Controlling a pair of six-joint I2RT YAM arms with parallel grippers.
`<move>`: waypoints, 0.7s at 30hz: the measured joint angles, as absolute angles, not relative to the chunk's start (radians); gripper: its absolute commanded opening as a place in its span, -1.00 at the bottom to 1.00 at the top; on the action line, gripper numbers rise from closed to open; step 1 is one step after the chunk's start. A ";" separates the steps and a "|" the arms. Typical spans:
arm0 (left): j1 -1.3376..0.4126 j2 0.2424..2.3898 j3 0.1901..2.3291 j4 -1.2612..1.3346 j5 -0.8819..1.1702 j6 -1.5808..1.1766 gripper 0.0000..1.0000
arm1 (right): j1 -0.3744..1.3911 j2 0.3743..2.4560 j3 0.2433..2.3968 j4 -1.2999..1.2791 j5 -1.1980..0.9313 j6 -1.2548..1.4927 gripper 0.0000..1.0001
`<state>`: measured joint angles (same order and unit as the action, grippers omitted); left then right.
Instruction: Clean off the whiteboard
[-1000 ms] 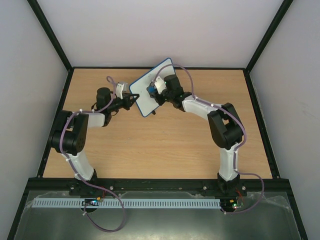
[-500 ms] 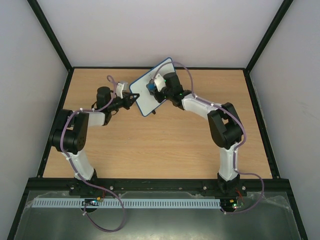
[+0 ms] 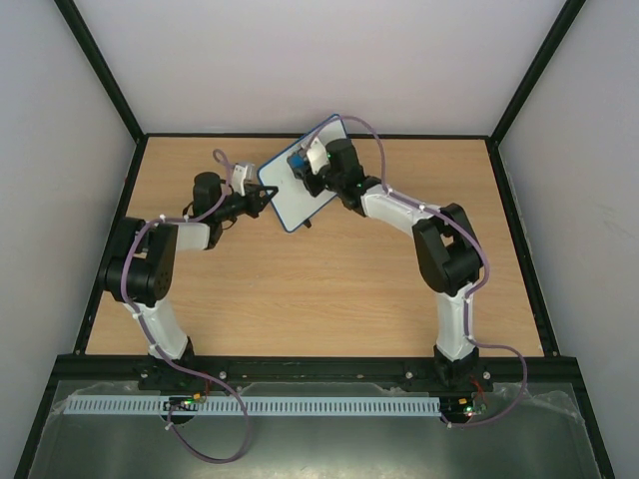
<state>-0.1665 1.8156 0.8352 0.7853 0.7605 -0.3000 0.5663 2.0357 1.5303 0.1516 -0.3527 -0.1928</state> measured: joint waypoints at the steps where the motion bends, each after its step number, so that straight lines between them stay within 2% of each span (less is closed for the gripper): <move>1: -0.166 1.816 0.835 0.784 0.758 -0.303 -0.95 | 0.566 2.036 1.505 0.156 -0.353 -0.193 -0.96; 11: -0.164 1.821 0.843 0.782 0.756 -0.299 -0.95 | 0.566 2.031 1.323 0.165 -0.358 -0.198 -0.96; 21: -0.164 1.827 0.852 0.781 0.762 -0.297 -0.95 | 0.570 2.031 1.458 0.072 -0.352 -0.198 -0.96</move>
